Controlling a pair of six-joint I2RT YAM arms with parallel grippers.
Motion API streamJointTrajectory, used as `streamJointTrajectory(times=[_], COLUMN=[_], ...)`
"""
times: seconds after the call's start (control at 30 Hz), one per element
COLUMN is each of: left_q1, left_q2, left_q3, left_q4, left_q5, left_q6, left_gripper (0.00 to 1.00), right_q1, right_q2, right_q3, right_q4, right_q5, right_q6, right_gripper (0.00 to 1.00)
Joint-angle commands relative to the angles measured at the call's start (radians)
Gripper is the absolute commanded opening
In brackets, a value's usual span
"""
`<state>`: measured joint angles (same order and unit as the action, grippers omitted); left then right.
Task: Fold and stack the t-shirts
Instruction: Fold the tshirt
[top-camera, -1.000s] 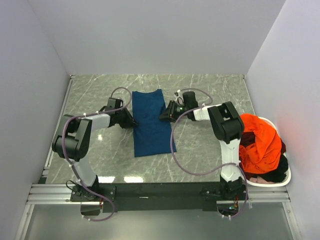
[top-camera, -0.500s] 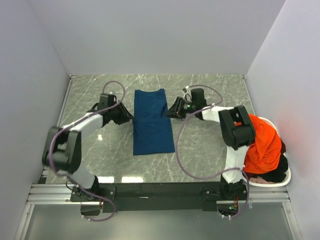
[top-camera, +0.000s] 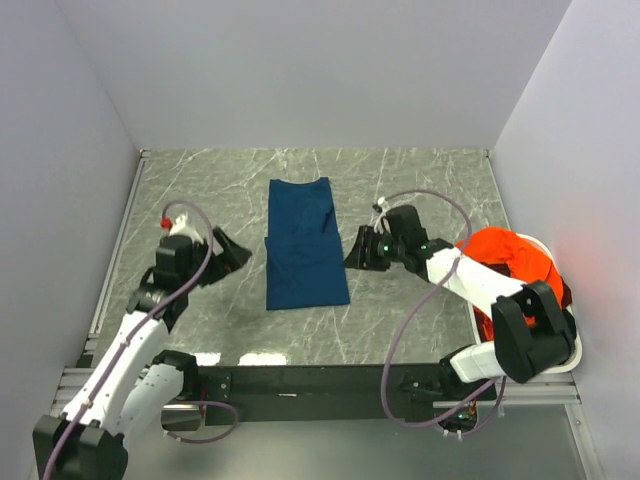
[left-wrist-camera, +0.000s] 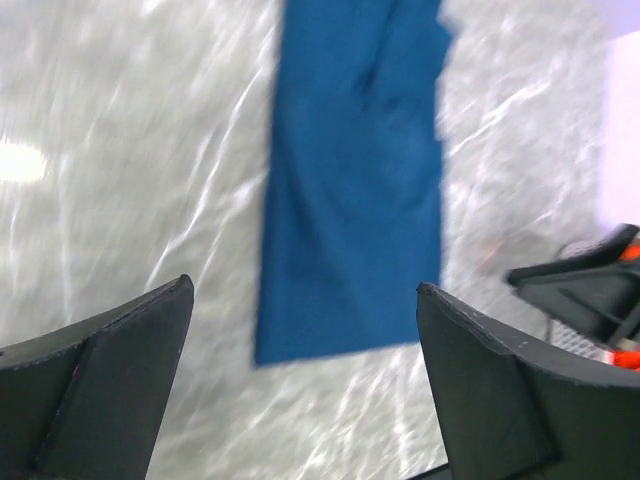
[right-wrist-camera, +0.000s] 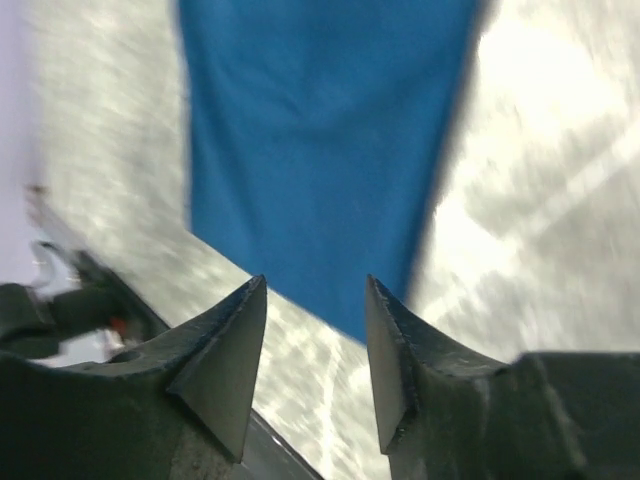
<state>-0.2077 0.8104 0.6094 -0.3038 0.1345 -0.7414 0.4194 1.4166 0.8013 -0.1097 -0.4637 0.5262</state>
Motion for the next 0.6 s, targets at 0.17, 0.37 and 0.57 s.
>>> streamJointTrajectory(times=[0.17, 0.37, 0.57], left_q1=[-0.018, -0.154, -0.318], left_q2=[-0.094, 0.037, 0.168], left_q3=[-0.146, -0.073, -0.033], left_q4=[-0.076, -0.161, -0.159], left_q5=[-0.015, -0.114, -0.200], left_q6=[-0.095, -0.119, -0.174], left_gripper=[0.99, 0.87, 0.86], right_q1=[0.165, 0.232, 0.297], right_q2=[-0.110, -0.018, 0.096], right_q3=[-0.056, -0.016, 0.058], right_q4=[-0.171, -0.214, -0.251], right_q5=[0.319, 0.419, 0.445], right_q6=[-0.005, 0.061, 0.093], right_gripper=[0.54, 0.53, 0.52])
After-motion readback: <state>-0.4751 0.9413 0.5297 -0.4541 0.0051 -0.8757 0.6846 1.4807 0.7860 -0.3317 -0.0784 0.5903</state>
